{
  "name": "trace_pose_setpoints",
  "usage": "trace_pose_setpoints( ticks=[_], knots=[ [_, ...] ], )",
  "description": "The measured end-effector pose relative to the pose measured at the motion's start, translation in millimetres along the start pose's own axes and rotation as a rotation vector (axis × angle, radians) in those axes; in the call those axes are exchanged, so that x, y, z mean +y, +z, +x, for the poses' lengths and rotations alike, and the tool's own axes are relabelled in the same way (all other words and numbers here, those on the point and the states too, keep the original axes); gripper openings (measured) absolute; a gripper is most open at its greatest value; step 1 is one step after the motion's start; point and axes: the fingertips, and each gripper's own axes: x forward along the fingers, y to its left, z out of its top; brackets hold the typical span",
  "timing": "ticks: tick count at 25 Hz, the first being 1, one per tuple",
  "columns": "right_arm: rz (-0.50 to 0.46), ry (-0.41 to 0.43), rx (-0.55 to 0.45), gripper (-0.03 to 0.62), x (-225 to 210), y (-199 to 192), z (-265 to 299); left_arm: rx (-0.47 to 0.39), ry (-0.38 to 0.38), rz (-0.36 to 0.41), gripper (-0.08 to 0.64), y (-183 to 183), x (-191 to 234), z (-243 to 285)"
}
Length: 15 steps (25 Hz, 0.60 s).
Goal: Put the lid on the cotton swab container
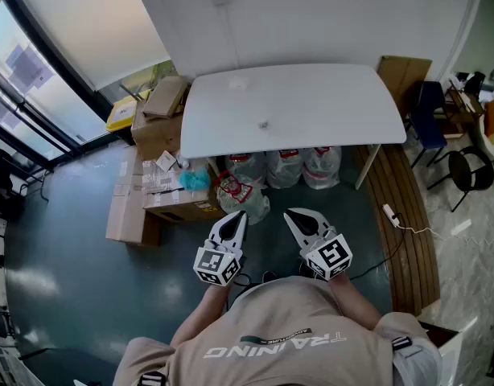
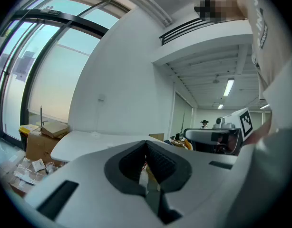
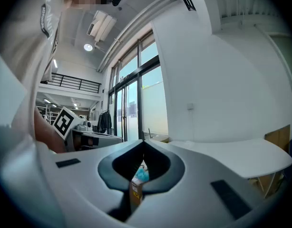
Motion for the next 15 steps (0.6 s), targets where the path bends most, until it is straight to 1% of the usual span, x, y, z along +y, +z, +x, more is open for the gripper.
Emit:
trace_pose_setpoints(
  ticks=[6, 9, 11, 15],
  knots=[
    [-0.016, -0.030, 0.003, 0.018, 1.3, 3.5, 12.3, -0.025, -0.016, 0.009, 0.012, 7.6, 11.1, -1.6],
    [-0.024, -0.052, 0.013, 0.018, 3.0, -0.3, 13.3, -0.029, -0.028, 0.004, 0.012, 4.3, 14.1, -3.0],
    [-0.007, -0.072, 0.004, 0.018, 1.0, -0.5, 14.0, -0.027, -0.032, -0.001, 0.012, 2.3, 17.7, -3.5],
    [-0.005, -0.087, 0.023, 0.018, -3.5, -5.4, 13.1, -0.006, -0.013, -0.025, 0.012, -10.5, 28.0, -6.5]
  ],
)
